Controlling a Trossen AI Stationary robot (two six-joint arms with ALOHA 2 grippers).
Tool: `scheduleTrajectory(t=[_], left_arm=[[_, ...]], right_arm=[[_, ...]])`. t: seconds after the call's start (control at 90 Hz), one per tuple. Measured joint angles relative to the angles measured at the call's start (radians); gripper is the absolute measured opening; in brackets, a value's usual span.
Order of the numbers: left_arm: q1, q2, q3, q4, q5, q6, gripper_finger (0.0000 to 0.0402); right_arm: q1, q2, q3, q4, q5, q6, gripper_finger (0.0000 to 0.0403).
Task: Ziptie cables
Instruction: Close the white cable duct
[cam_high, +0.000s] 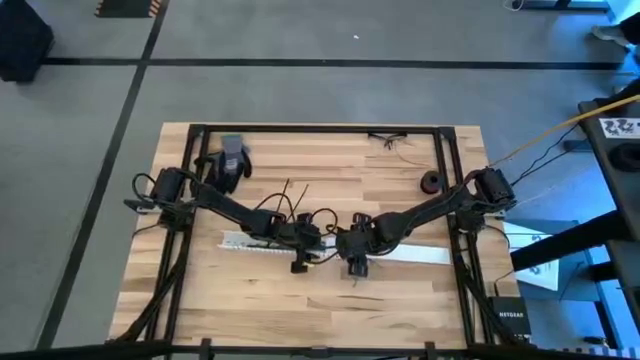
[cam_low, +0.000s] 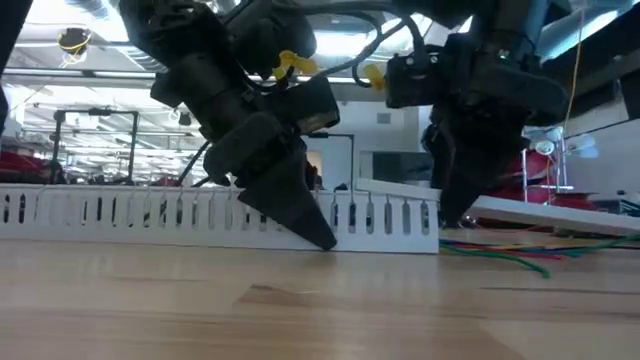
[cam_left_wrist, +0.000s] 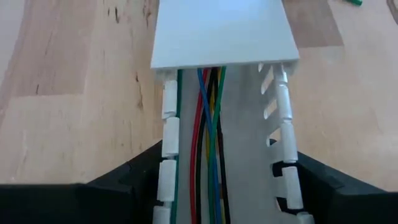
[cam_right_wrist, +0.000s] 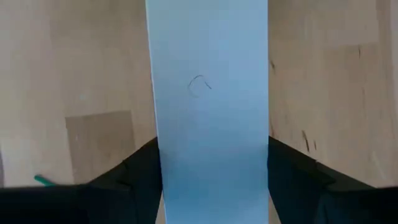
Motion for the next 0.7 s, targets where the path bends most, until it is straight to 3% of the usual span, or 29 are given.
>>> scheduleTrajectory(t=[0.489, 0.7], left_arm=[[0.0, 0.0, 0.0, 0.01, 0.009, -0.003, 0.0235], [-0.001, 0.0, 0.001, 0.027, 0.012, -0.007, 0.0235]], right_arm=[[0.0, 0.038, 0.011, 0.026, -0.058, -0.001, 0.0231], [0.0, 0.055, 0.013, 0.02, -0.074, 0.0, 0.0265]])
